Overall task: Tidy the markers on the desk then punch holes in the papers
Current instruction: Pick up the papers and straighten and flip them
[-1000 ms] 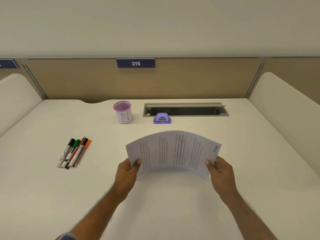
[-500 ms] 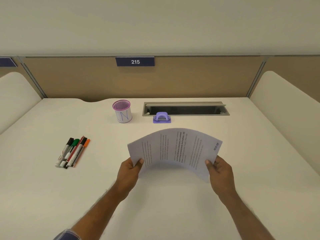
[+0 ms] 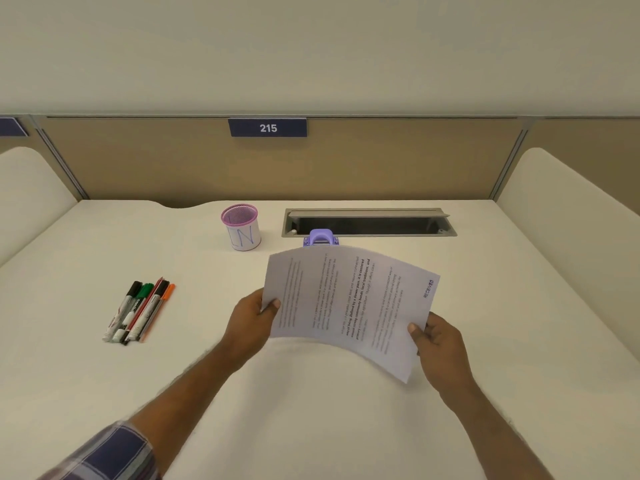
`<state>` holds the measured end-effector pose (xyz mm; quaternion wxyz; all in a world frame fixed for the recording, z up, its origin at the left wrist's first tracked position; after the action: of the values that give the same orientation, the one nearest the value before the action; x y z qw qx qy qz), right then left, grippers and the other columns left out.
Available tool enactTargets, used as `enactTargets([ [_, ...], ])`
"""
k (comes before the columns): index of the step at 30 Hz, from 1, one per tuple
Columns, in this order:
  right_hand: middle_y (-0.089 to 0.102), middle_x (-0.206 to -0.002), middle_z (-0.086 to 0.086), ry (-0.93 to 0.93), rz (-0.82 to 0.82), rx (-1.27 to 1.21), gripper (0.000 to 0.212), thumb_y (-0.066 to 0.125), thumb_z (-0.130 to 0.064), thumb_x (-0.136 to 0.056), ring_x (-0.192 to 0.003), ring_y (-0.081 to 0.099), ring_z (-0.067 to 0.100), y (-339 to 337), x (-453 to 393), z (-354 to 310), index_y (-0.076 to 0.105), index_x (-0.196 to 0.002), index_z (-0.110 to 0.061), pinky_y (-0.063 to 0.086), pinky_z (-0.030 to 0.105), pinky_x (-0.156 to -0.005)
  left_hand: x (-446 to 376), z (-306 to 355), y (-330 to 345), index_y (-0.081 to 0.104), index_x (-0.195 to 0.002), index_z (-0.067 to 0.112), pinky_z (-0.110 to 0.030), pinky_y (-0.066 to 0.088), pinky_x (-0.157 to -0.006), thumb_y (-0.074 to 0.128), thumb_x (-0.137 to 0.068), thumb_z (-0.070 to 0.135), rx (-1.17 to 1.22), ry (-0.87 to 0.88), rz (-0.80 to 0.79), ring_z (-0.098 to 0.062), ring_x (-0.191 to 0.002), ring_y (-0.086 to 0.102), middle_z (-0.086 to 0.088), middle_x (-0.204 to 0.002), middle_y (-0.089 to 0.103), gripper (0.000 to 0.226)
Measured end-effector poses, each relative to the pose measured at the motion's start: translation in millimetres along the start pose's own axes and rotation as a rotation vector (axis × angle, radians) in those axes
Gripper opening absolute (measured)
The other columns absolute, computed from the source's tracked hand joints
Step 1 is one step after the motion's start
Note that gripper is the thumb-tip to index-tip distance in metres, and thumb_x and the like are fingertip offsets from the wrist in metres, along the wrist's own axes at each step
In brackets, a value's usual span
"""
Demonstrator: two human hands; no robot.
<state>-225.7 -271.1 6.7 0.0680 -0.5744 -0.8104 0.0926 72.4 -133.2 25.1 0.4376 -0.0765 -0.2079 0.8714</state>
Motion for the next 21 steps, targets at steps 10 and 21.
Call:
enactTargets([
  [10,0.075,-0.103,0.005,0.21,-0.042,-0.197,0.026,0.051,-0.002,-0.095,-0.093,0.072,0.026,9,-2,13,0.067,-0.114,-0.012,0.058,0.048,-0.08,-16,16,-5,0.008,-0.153,0.029,-0.053,0.052,-0.096,0.067,-0.084,0.041,-0.331,-0.014,0.093,-0.027,-0.131,0.05,-0.001,-0.151,0.04,0.092],
  [21,0.073,-0.11,0.009,0.278,-0.058,-0.449,0.027,0.049,0.001,-0.095,-0.103,0.068,0.031,16,3,9,0.064,-0.116,-0.006,0.056,0.045,-0.083,20,6,-23,0.005,-0.156,0.017,-0.044,0.022,-0.119,0.065,-0.086,0.047,-0.156,-0.071,0.395,-0.022,-0.149,0.018,-0.002,-0.164,0.014,0.097],
])
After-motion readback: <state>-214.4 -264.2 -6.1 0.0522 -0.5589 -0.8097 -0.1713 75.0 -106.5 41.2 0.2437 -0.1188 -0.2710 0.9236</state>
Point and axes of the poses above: each hand's wrist, its own x-axis away from the middle knuckle, its own y-axis out of the palm, z = x × y, the point moved 10 cm from there along -x, towards the middle knuckle
